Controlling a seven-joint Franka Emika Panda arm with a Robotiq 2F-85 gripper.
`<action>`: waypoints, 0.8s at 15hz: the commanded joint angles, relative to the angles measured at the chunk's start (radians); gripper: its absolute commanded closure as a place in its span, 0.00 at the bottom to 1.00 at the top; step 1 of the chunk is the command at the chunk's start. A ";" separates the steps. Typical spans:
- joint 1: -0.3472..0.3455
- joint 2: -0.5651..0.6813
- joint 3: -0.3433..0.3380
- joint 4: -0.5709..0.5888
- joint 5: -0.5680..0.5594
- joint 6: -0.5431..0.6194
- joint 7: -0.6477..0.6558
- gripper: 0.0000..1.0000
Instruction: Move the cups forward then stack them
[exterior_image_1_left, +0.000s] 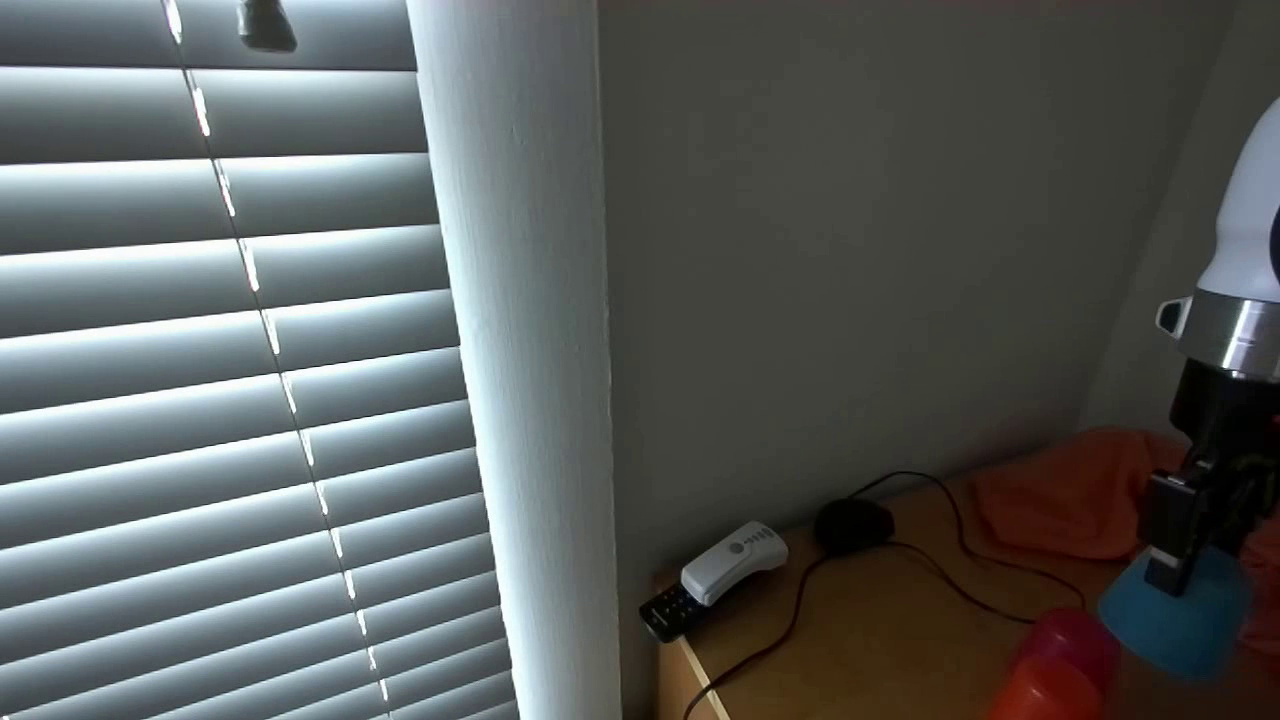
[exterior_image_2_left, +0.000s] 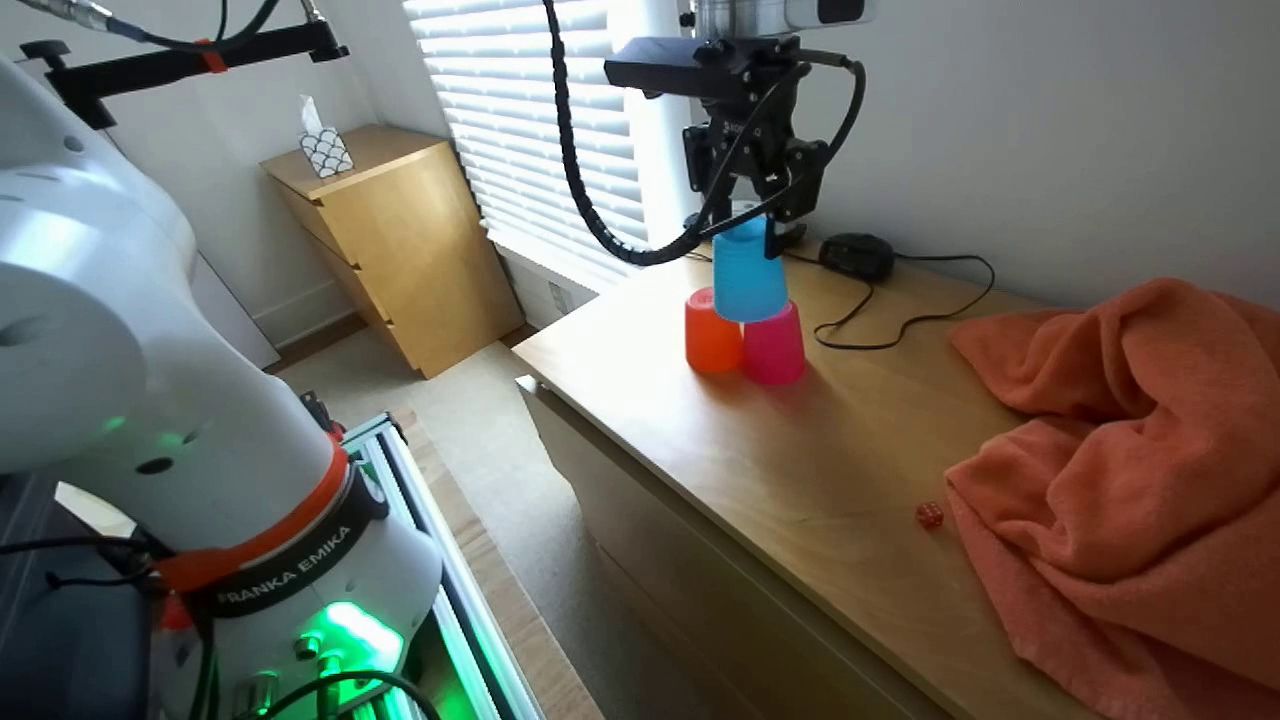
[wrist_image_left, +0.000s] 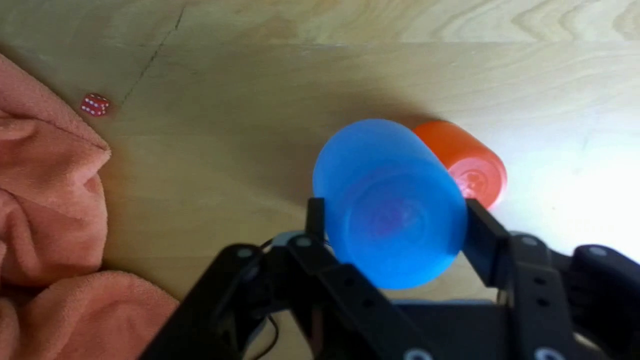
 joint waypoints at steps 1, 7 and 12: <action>0.023 0.042 0.000 0.035 0.066 -0.008 -0.080 0.58; 0.029 0.092 0.010 0.069 0.095 -0.029 -0.137 0.58; 0.030 0.125 0.029 0.090 0.076 -0.027 -0.119 0.58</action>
